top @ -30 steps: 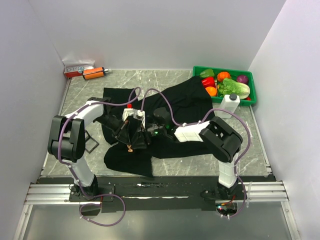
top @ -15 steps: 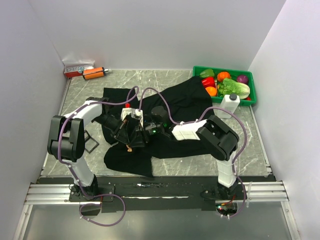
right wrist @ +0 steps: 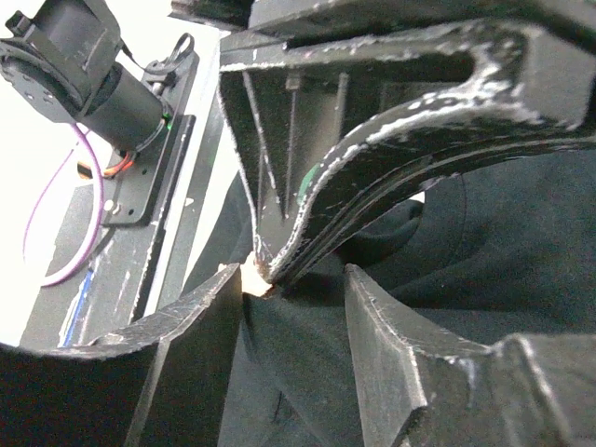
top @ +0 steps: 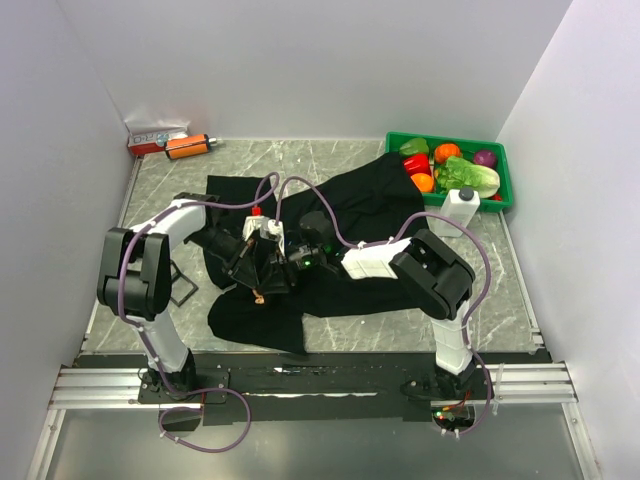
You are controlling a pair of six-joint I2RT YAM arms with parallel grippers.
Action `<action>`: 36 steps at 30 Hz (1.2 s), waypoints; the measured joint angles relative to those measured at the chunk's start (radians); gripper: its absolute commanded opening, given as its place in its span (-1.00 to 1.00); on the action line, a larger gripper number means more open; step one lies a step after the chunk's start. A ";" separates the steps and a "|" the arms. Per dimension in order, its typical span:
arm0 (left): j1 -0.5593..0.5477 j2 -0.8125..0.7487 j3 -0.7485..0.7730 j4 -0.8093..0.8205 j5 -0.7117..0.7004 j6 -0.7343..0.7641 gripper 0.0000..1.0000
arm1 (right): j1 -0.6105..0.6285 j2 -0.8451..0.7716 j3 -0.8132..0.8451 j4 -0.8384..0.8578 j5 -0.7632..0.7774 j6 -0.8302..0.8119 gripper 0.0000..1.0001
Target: Remove the brooch from the garment
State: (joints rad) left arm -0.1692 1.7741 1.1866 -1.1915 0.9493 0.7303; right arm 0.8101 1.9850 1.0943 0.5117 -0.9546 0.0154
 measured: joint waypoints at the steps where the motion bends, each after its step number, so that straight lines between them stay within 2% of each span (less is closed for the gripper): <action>1: 0.000 0.004 0.003 -0.003 0.003 0.006 -0.98 | 0.000 0.000 0.000 -0.003 -0.001 -0.003 0.15; 4: 0.000 0.011 0.005 -0.006 0.008 0.017 -0.98 | 0.002 0.002 0.000 -0.009 -0.010 -0.010 0.14; 6: 0.001 0.014 0.009 -0.014 0.014 0.025 -0.98 | 0.002 0.003 0.000 -0.011 -0.016 -0.014 0.00; 12: 0.006 0.026 0.052 -0.043 0.072 0.096 -0.98 | 0.014 0.027 0.005 -0.101 0.018 -0.001 -0.17; 16: 0.000 0.026 0.074 -0.091 0.135 0.128 -0.98 | 0.011 0.070 0.005 -0.197 0.081 0.012 -0.18; 21: -0.001 0.026 0.074 -0.105 0.153 0.142 -0.98 | 0.009 0.076 0.004 -0.204 0.079 0.032 -0.18; 23: 0.000 0.026 0.074 -0.101 0.153 0.139 -0.98 | 0.006 0.072 0.003 -0.204 0.081 0.037 -0.31; 24: 0.000 0.026 0.073 -0.095 0.152 0.136 -0.94 | 0.005 0.070 -0.002 -0.202 0.083 0.040 -0.47; 25: 0.002 0.025 0.068 -0.080 0.152 0.126 -0.91 | 0.004 0.066 -0.006 -0.203 0.082 0.043 -0.54; 27: 0.005 0.019 0.044 -0.043 0.148 0.099 -0.72 | 0.000 0.059 -0.017 -0.206 0.082 0.050 -0.66; 29: 0.012 0.006 0.013 0.007 0.135 0.063 -0.64 | -0.005 0.055 -0.021 -0.211 0.082 0.058 -0.71; 30: 0.016 -0.004 -0.002 0.031 0.127 0.043 -0.55 | -0.007 0.054 -0.022 -0.214 0.082 0.062 -0.72; 33: 0.027 -0.050 -0.047 0.105 0.107 -0.015 -0.46 | -0.013 0.041 -0.027 -0.227 0.080 0.064 -0.66; 36: 0.032 -0.093 -0.093 0.175 0.093 -0.063 -0.43 | -0.020 0.012 -0.035 -0.255 0.072 0.051 -0.39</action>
State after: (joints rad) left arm -0.1371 1.6806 1.0935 -1.0164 1.0420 0.6674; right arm 0.7902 1.9968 1.0592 0.2569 -0.8829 0.0669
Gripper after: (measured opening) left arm 0.269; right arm 0.207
